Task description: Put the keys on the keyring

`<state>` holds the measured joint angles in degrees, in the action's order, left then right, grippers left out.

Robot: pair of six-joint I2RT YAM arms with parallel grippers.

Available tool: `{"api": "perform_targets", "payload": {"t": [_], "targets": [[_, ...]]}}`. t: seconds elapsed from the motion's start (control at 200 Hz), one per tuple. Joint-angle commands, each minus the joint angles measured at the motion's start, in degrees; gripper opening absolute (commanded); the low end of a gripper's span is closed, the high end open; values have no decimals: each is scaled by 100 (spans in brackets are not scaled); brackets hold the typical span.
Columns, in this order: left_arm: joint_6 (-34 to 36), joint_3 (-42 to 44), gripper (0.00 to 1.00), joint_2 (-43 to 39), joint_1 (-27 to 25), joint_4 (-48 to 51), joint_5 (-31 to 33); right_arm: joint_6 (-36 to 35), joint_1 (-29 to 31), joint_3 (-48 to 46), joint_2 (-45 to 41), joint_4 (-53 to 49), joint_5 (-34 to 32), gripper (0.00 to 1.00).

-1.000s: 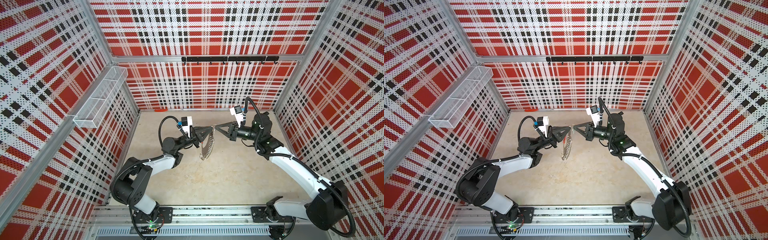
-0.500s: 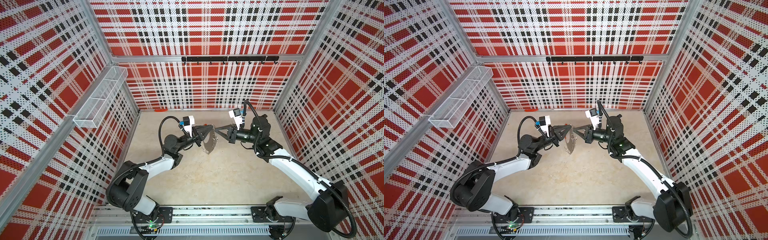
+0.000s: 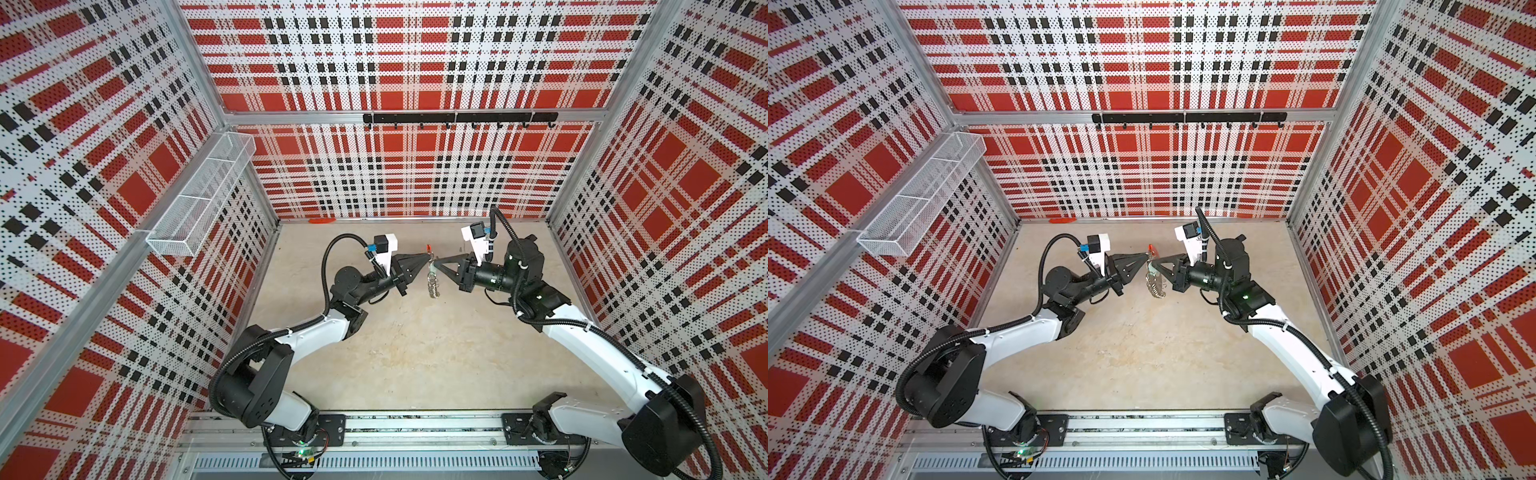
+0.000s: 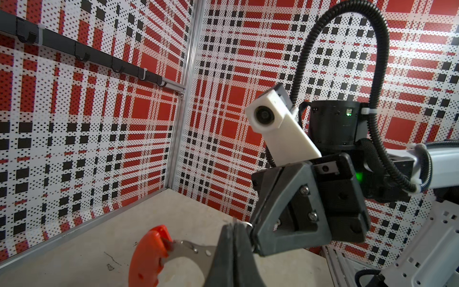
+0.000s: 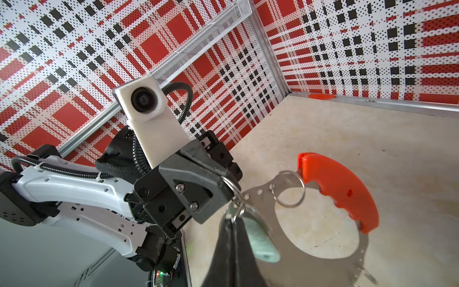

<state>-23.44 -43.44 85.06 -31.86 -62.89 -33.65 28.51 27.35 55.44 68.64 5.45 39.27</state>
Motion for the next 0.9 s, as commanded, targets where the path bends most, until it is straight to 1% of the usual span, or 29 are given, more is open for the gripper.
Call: {"api": "perform_targets", "payload": {"t": [0.0,0.266,0.446,0.501,0.586,0.691,0.812,0.892], "targets": [[112,-169,0,-42,109,188,486,-287,103,-7,-367,-173,9,0],[70,-182,0,-51,108,199,387,-450,36,-48,-387,-585,-676,0],[119,-131,0,-112,106,274,383,-569,-84,-659,-190,-1027,-1563,0],[142,-104,0,-137,109,295,379,-507,-120,-935,-71,-1070,-1724,0],[151,-68,0,-155,109,301,368,-326,-185,-1328,206,-1055,-1930,0],[140,-50,0,-147,98,307,344,-124,-293,-1646,738,-797,-1989,0],[105,-38,0,-155,74,312,306,-15,-498,-1653,1466,-522,-1936,0],[94,8,0,-194,74,319,311,-3,-650,-1487,1959,-477,-1970,0]]}}
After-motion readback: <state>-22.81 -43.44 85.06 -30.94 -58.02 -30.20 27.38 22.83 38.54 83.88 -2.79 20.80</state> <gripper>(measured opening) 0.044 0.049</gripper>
